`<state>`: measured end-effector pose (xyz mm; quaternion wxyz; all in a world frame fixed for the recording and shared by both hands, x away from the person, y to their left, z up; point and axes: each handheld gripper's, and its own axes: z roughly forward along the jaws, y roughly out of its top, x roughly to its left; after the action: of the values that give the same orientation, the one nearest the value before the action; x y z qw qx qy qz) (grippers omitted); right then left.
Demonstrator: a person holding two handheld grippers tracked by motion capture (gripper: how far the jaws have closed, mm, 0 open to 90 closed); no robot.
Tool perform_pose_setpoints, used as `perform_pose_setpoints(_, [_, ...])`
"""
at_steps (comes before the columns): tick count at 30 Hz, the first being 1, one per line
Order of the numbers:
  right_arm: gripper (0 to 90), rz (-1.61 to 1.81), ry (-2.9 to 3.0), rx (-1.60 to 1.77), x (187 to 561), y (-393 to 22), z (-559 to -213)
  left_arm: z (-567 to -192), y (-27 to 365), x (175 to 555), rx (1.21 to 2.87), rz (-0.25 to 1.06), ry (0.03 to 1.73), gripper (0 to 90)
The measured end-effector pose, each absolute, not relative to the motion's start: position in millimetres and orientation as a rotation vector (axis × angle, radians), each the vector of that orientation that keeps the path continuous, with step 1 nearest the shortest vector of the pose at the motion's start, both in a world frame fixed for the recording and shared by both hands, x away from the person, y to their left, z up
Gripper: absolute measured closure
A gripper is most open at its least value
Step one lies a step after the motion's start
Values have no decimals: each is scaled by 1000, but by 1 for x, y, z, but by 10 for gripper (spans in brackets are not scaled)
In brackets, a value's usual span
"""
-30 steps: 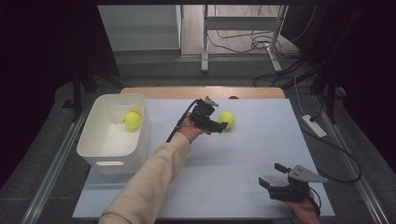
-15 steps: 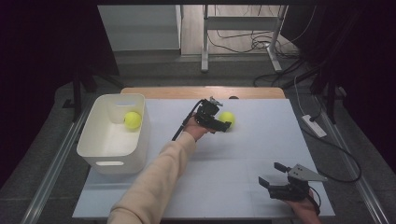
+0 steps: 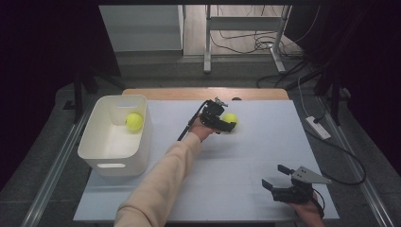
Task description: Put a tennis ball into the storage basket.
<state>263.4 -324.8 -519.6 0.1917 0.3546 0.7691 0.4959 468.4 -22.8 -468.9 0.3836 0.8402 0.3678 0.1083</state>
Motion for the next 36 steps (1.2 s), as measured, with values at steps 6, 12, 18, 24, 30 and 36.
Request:
perform_pose_setpoints(6, [112, 1395, 2153, 998, 263, -325, -520, -473, -30, 473, 2153, 277, 940, 118])
perform_pose_setpoints(12, [112, 1400, 2151, 1001, 264, -326, -520, -476, -33, 478, 2153, 281, 959, 119])
perform_pose_setpoints(18, [112, 1398, 2153, 1001, 263, -327, -519, -480, -36, 483, 2159, 283, 972, 118])
perform_pose_setpoints(24, [112, 1397, 2153, 997, 263, -326, -520, -484, -41, 487, 2169, 287, 977, 115])
perform_pose_setpoints(30, [112, 1395, 2151, 995, 263, -326, -520, -490, -45, 492, 2178, 281, 990, 113])
perform_pose_setpoints(36, [112, 1397, 2151, 998, 263, -327, -520, -495, -48, 496, 2175, 280, 1002, 114])
